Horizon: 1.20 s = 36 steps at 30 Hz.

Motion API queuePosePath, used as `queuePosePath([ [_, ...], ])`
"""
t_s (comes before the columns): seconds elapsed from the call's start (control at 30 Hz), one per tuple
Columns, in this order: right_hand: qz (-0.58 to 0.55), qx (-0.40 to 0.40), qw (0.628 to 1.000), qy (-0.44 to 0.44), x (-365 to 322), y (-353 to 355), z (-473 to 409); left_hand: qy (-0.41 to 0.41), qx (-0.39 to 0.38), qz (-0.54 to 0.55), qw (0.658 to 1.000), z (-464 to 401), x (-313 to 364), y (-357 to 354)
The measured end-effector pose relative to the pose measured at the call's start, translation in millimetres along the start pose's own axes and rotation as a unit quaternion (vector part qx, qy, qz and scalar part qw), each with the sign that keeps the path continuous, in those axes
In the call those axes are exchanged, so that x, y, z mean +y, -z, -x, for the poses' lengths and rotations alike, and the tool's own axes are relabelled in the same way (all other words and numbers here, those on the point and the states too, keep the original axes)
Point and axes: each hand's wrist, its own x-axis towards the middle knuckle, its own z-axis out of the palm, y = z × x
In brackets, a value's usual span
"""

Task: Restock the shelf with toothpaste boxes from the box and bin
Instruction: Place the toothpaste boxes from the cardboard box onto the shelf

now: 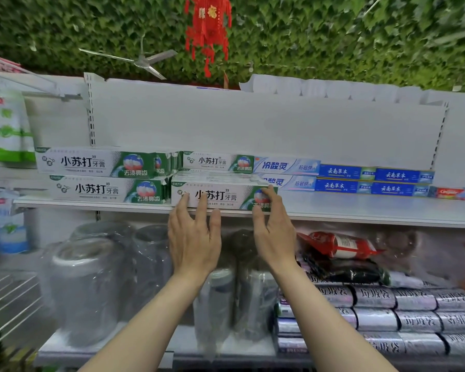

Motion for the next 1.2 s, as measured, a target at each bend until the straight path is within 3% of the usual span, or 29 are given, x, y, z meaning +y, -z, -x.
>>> queuePosePath([
  [0.57,-0.003,-0.032,0.999,0.013,-3.7,-1.9,4.3,-0.003,0.010,-0.010,1.000,-1.1,-2.4,2.7],
  [0.8,0.056,0.076,0.992,0.085,-1.4,-11.0,18.6,-0.006,0.002,-0.019,1.000,-1.3,-4.2,4.4],
  [1.2,0.101,0.023,0.993,0.059,-4.1,-19.1,9.4,-0.009,-0.053,-0.075,0.996,-19.3,-7.0,10.8],
])
